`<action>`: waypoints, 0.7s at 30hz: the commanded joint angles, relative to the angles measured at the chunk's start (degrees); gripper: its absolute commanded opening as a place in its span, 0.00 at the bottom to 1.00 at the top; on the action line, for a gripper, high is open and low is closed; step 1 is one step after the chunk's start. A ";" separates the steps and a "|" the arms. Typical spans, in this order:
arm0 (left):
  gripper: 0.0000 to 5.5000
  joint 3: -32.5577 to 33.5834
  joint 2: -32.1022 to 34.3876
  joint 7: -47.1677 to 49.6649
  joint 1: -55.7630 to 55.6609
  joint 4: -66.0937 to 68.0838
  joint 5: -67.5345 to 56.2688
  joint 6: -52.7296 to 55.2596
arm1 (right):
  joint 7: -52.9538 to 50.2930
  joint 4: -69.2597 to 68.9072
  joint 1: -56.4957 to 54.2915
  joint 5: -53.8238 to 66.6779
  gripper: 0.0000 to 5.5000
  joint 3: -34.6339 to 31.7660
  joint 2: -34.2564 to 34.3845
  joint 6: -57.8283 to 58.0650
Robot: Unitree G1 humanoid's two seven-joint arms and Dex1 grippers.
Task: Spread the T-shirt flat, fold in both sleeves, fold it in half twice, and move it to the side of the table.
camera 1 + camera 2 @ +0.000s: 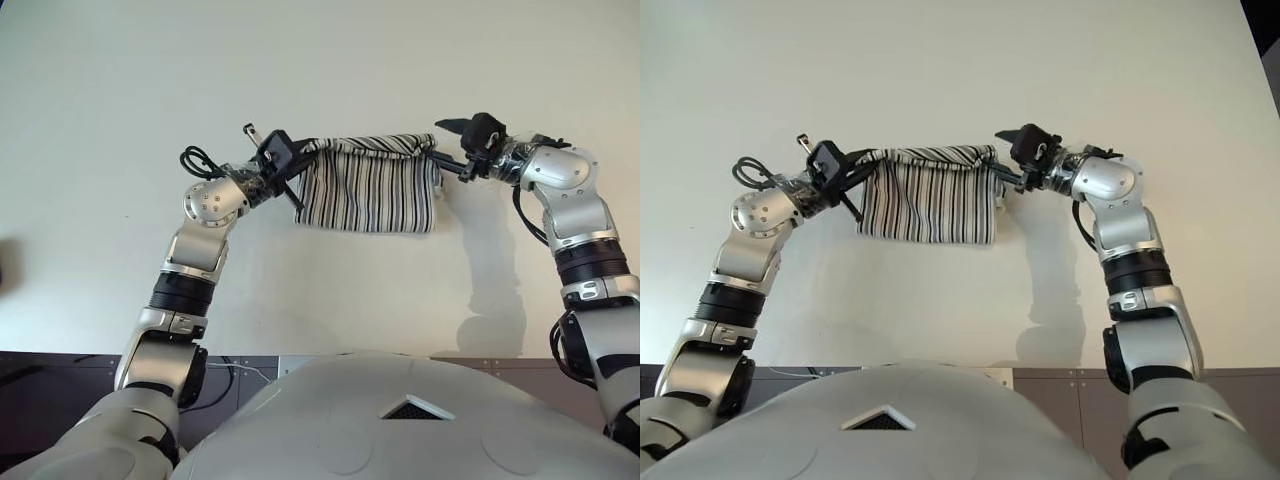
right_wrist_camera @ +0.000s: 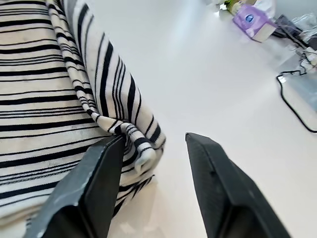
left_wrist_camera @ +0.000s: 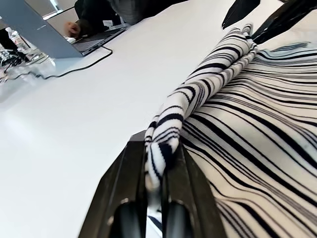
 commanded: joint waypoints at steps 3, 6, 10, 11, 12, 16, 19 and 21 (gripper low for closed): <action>0.02 -1.86 -0.09 2.45 -2.42 -2.56 5.60 8.90 | -0.46 -7.97 -0.75 0.03 0.41 -0.09 1.02 3.86; 0.02 -3.38 0.23 0.73 -2.00 0.35 7.67 10.16 | -0.22 -8.50 -2.24 -0.17 0.41 0.39 1.92 4.71; 0.16 -3.32 0.19 -1.87 -1.57 0.82 6.76 11.57 | -0.10 -8.76 -1.74 -0.51 0.41 0.78 2.18 4.51; 0.19 -2.31 -0.40 -2.58 -1.53 0.12 4.93 13.25 | -0.08 -8.86 -1.51 -0.56 0.41 0.81 2.19 4.42; 0.22 -1.23 -1.05 -3.27 -1.56 -0.66 2.93 14.87 | -0.07 -8.97 -1.33 -0.51 0.41 0.84 2.24 4.38; 0.35 3.60 -4.36 -2.59 -4.15 -0.37 -3.22 18.60 | 2.18 -8.99 -0.34 0.29 0.41 2.34 2.96 4.26; 0.42 6.83 -6.64 0.70 -7.19 1.61 -4.80 19.50 | 3.55 -7.61 -0.65 0.19 0.41 3.15 3.54 3.39; 0.42 6.79 -6.64 3.67 -9.09 5.49 -2.23 18.46 | 3.89 -7.52 -0.87 0.19 0.41 3.23 4.00 3.25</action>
